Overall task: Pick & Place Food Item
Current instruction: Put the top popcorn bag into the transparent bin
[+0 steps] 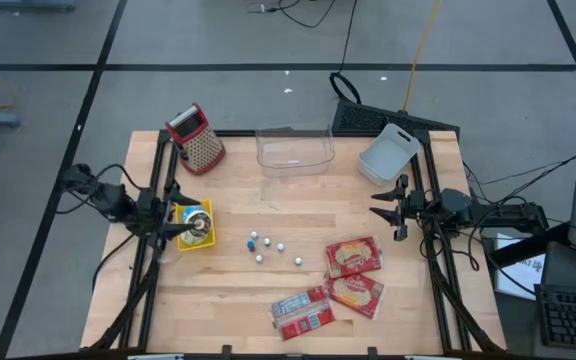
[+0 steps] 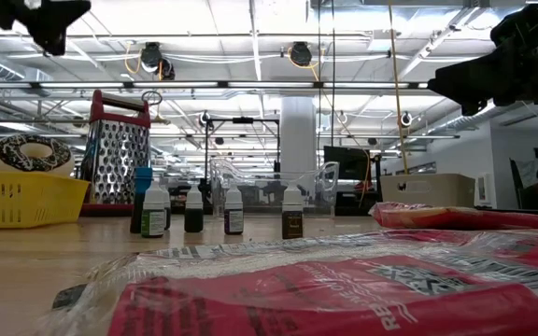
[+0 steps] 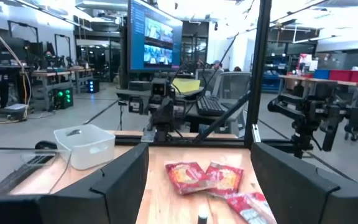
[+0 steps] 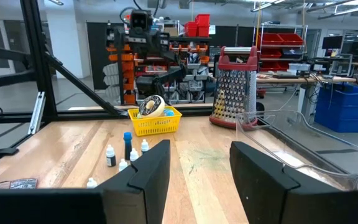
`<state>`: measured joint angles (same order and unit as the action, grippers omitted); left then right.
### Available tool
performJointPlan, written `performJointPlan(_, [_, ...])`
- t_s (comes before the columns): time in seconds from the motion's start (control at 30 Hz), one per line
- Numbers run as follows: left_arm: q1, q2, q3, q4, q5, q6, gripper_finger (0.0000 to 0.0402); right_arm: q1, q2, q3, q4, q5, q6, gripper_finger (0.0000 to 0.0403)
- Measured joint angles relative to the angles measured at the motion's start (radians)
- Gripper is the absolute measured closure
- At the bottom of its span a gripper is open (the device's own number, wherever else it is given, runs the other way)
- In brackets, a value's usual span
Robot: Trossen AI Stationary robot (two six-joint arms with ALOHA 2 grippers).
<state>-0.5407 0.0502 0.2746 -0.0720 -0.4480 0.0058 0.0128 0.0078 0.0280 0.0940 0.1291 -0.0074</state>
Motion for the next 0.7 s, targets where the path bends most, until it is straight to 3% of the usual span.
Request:
performJointPlan(0.37, [0.005, -0.044, -0.104, -0.05, 0.007, -0.043, 0.0121, 0.0, 0.0, 0.0, 0.001, 0.0, 0.0, 0.0248])
performJointPlan(0.53, [0.005, -0.045, -0.124, -0.026, 0.128, -0.062, 0.0121, 0.0, 0.0, 0.0, 0.002, 0.0, 0.0, 0.0248])
performJointPlan(0.7, [0.005, -0.044, -0.177, 0.019, 0.133, -0.091, 0.0121, 0.0, 0.0, 0.0, 0.002, 0.0, 0.0, 0.0248])
